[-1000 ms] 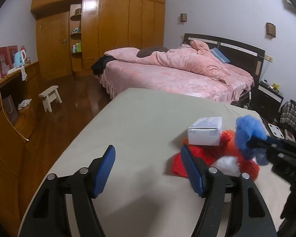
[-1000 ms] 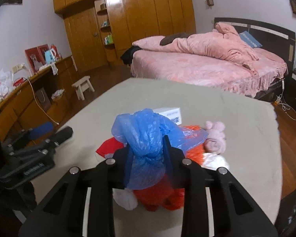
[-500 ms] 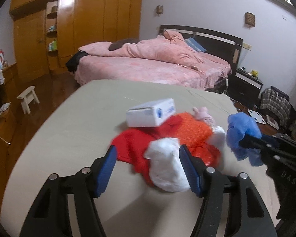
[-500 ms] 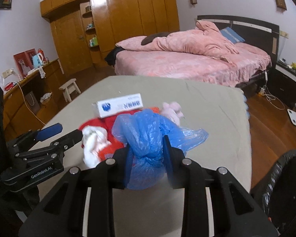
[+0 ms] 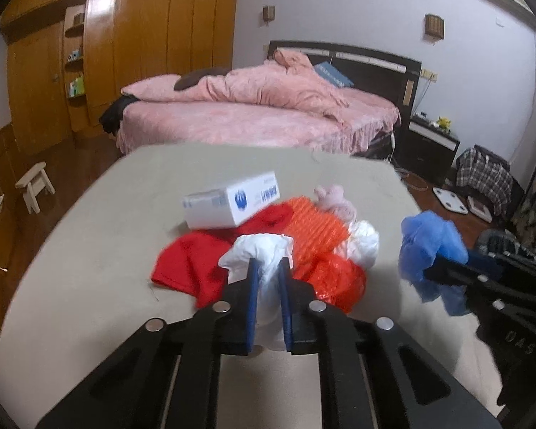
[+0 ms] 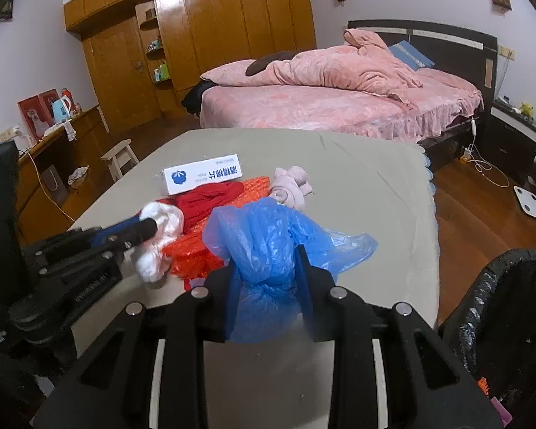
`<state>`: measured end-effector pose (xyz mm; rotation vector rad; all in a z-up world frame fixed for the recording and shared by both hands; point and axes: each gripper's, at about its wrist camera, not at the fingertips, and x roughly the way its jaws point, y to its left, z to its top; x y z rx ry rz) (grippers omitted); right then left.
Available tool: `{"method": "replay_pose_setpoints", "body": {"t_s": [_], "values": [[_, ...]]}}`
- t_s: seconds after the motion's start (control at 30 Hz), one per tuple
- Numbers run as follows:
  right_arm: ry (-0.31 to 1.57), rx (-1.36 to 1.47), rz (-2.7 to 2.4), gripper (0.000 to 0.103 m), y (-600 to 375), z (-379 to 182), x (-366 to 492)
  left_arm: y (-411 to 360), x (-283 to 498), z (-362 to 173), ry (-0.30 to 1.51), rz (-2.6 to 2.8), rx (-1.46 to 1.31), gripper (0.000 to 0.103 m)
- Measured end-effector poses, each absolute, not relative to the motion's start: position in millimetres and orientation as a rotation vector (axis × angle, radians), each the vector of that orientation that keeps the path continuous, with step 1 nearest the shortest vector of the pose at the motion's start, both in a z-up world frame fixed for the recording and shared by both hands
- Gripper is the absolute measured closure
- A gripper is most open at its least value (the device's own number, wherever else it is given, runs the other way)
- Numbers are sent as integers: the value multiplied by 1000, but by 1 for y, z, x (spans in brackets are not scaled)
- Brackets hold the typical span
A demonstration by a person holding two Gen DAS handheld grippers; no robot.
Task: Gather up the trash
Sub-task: 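Grasp the white plastic bag with the left tool while the right holds the blue bag, then carry both bags over the trash bin and open both tools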
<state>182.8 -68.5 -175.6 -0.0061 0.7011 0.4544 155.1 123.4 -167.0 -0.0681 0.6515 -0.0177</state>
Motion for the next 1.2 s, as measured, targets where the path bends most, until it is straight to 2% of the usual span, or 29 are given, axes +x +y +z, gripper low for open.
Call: {"method": "replay_pose_setpoints", "body": {"t_s": [0.23,0.57,1.2], "values": [[656,12,456,75,-80,-153,169,121,138,-133,587,-36,-65,92],[630,24,414,75,-110,-130,148,96,128,-113,573,-73,-57,92],[599,69,210,75,-214,-112,103,-7,119,-93,547,-274,-10,92]]}}
